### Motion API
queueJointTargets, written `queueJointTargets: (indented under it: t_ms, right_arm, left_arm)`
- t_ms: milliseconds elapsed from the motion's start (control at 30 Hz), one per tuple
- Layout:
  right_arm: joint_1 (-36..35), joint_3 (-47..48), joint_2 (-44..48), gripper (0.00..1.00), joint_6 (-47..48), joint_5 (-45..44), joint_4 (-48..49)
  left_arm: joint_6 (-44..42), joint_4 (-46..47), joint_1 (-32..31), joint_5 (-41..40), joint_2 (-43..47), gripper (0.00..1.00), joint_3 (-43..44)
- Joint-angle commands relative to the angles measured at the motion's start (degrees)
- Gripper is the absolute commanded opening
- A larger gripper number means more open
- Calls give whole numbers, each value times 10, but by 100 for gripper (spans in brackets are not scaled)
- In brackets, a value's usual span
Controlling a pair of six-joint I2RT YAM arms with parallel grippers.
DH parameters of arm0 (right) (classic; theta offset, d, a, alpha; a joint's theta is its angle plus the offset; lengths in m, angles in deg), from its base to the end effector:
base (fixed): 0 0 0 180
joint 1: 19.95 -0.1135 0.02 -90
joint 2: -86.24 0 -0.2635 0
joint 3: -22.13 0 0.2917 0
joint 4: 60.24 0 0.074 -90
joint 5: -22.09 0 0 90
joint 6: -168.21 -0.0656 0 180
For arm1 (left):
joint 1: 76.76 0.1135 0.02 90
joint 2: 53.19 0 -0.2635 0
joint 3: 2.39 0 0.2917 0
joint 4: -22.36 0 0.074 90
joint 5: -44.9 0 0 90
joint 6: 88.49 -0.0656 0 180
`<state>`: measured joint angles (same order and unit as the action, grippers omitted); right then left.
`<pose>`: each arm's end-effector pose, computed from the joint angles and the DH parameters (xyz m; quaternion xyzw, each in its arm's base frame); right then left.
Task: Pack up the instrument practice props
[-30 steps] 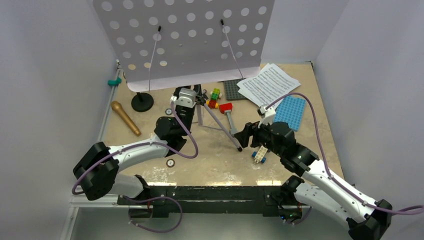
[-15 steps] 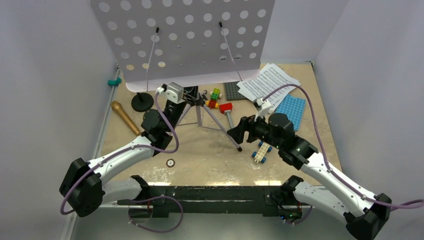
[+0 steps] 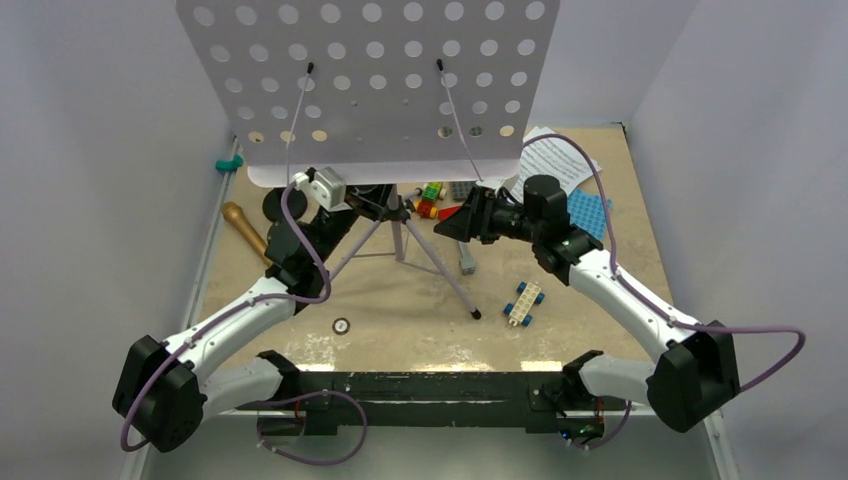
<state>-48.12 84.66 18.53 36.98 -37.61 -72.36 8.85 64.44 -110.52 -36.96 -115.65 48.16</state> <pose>0.2800 0.1875 0.2921 -0.0655 0.7900 0.4987 0.3505 0.2473 -0.1765 0.3568 0.1736 0.4702 -0.3366 0.7971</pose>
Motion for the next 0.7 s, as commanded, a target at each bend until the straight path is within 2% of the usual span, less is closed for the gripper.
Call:
queueJointTargets:
  t_ms: [0, 167, 267, 433, 667]
  right_arm:
    - [-1, 32, -10, 75, 1, 49, 48]
    - [-1, 22, -17, 77, 3, 60, 69]
    - [-2, 37, -33, 75, 27, 68, 36]
    - [-38, 16, -32, 78, 107, 4, 4]
    - [-107, -13, -60, 81, 139, -50, 36]
  left_arm:
    - [40, 6, 28, 39, 9, 0, 21]
    - [99, 35, 70, 77, -2, 0, 30]
    - [122, 42, 83, 105, 4, 0, 25]
    - [126, 24, 91, 136, 22, 0, 18]
    - [160, 7, 112, 198, 23, 0, 29]
